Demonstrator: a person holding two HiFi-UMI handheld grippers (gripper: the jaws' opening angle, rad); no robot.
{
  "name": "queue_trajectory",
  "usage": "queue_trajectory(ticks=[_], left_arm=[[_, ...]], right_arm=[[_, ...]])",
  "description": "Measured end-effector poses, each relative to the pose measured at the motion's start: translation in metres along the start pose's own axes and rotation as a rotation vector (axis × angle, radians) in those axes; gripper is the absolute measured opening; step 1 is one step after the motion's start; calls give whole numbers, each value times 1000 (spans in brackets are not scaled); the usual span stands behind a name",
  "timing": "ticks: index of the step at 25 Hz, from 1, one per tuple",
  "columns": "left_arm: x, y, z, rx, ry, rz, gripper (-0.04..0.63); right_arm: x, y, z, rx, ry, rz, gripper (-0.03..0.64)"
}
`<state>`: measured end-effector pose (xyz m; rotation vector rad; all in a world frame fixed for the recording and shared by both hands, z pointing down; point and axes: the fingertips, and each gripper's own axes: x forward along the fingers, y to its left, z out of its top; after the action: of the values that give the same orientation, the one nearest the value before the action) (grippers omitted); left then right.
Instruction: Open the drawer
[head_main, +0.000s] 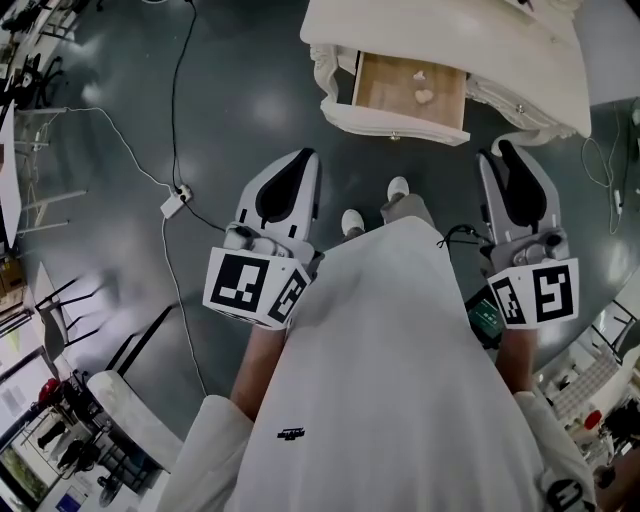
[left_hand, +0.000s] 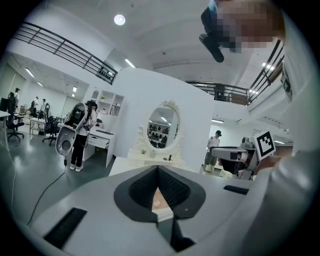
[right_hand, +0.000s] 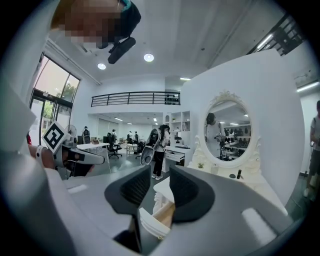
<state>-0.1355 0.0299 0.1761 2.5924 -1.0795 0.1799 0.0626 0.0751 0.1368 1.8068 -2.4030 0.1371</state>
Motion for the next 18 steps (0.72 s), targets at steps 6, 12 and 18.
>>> queue_trajectory(ticks=[6, 12, 18], left_arm=[[-2, -7, -6, 8, 15, -13, 9], [-1, -19, -10, 6, 18, -35, 9], [3, -27, -12, -9, 21, -51, 9]], right_arm=[[-10, -6, -9, 18, 3, -26, 112], [-17, -6, -15, 13, 8, -33, 30], [-24, -5, -17, 16, 11, -9, 11]])
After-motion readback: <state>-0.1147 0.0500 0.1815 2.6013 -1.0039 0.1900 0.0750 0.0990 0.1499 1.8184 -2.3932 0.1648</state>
